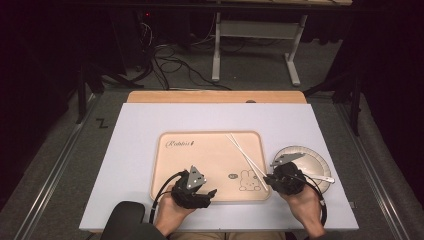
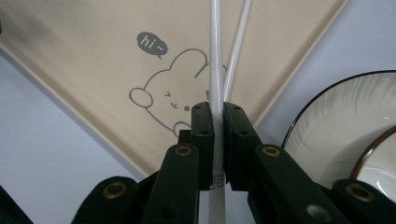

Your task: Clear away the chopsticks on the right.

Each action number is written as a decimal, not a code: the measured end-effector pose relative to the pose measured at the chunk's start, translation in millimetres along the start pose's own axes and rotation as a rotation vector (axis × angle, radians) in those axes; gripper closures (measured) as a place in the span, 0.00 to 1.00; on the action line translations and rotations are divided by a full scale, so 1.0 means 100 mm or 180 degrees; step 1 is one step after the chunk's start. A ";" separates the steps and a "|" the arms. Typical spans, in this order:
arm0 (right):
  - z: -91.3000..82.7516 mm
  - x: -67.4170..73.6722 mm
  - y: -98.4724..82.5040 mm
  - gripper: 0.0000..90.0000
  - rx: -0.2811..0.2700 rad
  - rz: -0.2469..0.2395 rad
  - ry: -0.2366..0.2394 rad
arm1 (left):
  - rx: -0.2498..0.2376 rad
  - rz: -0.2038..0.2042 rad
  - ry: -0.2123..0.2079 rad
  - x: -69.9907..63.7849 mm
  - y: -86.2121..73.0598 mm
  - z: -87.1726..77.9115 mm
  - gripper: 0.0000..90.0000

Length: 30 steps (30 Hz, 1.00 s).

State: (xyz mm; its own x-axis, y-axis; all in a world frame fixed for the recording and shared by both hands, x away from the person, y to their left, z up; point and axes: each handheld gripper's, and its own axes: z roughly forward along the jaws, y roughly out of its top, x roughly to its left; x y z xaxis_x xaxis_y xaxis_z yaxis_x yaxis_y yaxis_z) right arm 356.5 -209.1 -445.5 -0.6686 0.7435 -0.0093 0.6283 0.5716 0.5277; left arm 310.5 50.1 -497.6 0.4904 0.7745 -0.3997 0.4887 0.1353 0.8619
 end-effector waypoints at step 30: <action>0.38 0.22 0.14 0.95 0.0299 -0.0071 0.0061 | -0.0160 -0.0092 0.0164 0.07 0.02 -0.10 0.39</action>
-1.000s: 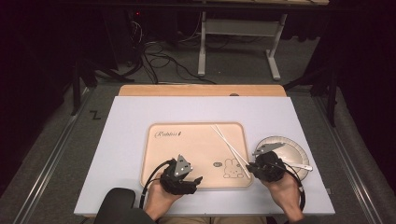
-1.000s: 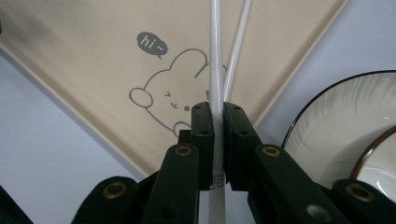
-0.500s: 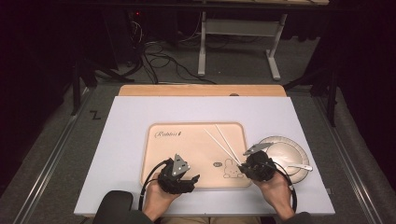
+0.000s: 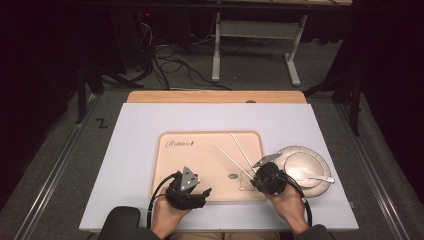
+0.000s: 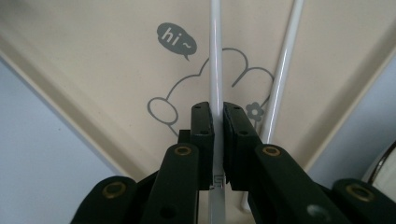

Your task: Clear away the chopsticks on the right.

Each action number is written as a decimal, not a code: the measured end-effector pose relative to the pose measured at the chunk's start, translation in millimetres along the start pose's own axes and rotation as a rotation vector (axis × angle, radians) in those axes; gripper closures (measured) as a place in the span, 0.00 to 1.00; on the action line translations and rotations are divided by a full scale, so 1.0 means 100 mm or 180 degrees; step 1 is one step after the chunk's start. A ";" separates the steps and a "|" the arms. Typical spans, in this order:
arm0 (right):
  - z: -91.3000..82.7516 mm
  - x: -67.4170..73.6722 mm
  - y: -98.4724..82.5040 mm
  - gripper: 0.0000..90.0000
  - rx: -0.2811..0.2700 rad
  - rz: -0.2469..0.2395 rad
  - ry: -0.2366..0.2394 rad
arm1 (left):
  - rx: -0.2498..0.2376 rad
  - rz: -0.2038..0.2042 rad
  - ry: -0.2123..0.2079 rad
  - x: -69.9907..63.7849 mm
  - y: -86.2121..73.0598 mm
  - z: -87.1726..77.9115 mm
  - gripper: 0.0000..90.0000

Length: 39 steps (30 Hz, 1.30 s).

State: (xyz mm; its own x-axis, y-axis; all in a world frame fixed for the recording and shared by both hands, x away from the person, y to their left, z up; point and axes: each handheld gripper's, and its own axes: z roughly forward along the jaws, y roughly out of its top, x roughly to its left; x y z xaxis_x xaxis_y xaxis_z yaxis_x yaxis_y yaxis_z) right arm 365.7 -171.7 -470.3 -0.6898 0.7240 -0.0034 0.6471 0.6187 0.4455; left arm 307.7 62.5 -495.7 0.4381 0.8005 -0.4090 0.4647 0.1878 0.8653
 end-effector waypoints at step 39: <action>0.19 0.23 0.16 1.00 -0.0088 -0.0429 -0.0062 | -0.0014 -0.0006 0.0020 0.01 0.00 -0.01 0.39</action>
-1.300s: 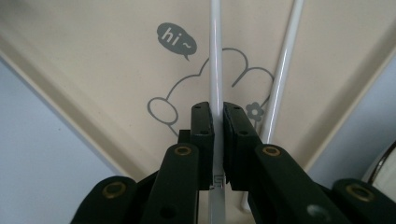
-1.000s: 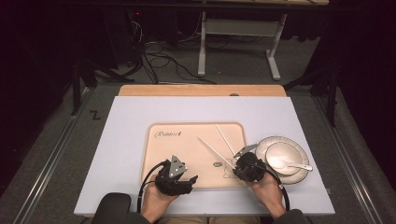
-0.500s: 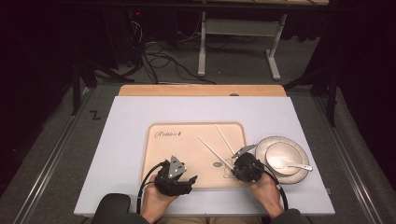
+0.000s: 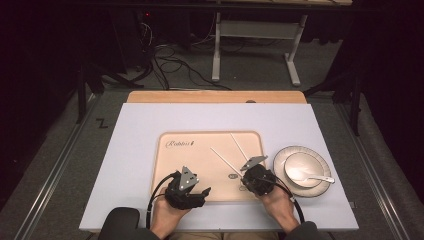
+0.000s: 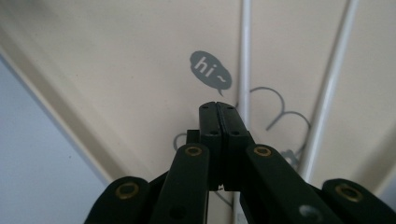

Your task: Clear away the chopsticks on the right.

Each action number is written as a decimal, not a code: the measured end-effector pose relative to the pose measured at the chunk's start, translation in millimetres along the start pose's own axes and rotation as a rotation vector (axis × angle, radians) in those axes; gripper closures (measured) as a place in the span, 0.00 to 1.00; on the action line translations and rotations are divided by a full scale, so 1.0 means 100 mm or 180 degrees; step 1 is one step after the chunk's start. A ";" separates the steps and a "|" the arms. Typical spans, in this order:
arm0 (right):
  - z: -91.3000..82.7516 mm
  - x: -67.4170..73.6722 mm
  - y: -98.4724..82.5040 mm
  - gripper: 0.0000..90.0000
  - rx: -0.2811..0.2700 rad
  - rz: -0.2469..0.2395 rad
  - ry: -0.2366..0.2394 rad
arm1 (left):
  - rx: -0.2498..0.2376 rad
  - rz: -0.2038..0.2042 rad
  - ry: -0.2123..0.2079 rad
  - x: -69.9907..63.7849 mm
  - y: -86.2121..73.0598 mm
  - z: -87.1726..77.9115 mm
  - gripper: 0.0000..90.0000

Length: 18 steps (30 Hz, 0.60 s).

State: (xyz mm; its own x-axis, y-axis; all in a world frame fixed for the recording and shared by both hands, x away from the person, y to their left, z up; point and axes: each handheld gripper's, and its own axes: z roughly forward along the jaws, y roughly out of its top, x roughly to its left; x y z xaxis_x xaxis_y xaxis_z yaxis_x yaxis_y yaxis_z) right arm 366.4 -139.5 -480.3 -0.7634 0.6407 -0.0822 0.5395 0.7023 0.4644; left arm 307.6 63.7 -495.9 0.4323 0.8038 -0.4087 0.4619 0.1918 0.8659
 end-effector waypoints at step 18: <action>0.12 -0.21 0.03 1.00 0.0075 0.0134 -0.0266 | -0.0017 -0.0029 0.0017 0.01 -0.01 -0.02 0.39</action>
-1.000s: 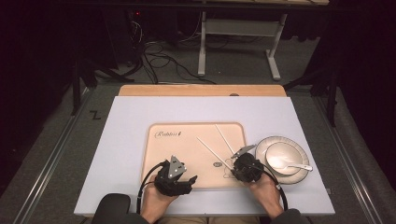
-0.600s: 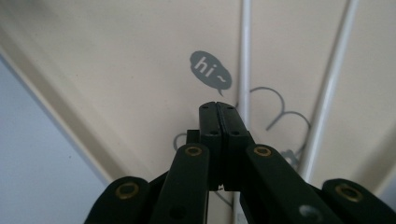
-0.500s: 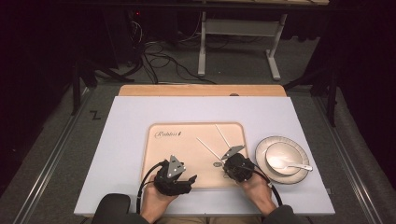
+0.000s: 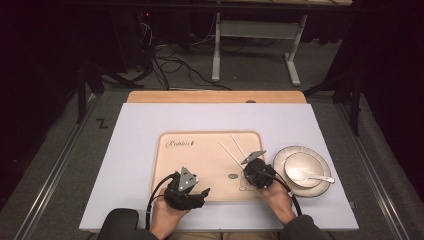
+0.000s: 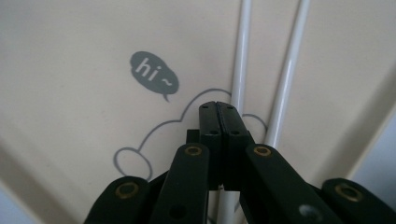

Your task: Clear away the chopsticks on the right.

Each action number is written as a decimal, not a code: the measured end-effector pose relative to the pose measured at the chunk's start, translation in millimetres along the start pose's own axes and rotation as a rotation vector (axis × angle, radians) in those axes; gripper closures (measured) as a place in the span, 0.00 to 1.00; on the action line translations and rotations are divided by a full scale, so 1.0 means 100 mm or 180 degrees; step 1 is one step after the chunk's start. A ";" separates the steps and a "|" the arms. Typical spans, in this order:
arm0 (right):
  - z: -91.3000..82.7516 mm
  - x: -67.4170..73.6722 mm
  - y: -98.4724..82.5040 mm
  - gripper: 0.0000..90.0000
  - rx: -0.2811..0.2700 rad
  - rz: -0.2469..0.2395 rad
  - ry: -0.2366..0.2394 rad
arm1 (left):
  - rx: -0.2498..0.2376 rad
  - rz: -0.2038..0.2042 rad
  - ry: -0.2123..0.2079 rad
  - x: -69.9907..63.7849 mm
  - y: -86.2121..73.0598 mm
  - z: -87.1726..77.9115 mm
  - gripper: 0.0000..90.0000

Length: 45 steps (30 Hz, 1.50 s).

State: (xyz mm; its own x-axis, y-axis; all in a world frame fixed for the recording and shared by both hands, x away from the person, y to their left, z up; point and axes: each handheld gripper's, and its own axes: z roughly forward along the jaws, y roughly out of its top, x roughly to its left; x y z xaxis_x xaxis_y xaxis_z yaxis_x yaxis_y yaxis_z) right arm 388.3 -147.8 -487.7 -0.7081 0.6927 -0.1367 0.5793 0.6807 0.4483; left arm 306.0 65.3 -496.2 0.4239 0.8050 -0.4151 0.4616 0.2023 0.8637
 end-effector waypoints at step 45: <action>-0.05 -0.14 0.02 0.90 -0.0224 0.0192 0.0067 | -0.0020 -0.0046 0.0087 0.04 -0.02 -0.03 0.40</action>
State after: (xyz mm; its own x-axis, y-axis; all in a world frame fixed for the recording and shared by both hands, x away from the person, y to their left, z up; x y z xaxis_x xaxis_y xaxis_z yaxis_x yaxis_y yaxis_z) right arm 396.8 -157.4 -480.2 -0.6816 0.7262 -0.0895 0.5918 0.6190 0.5164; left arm 304.1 69.7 -498.4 0.3956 0.8169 -0.4197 0.4625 0.2176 0.8595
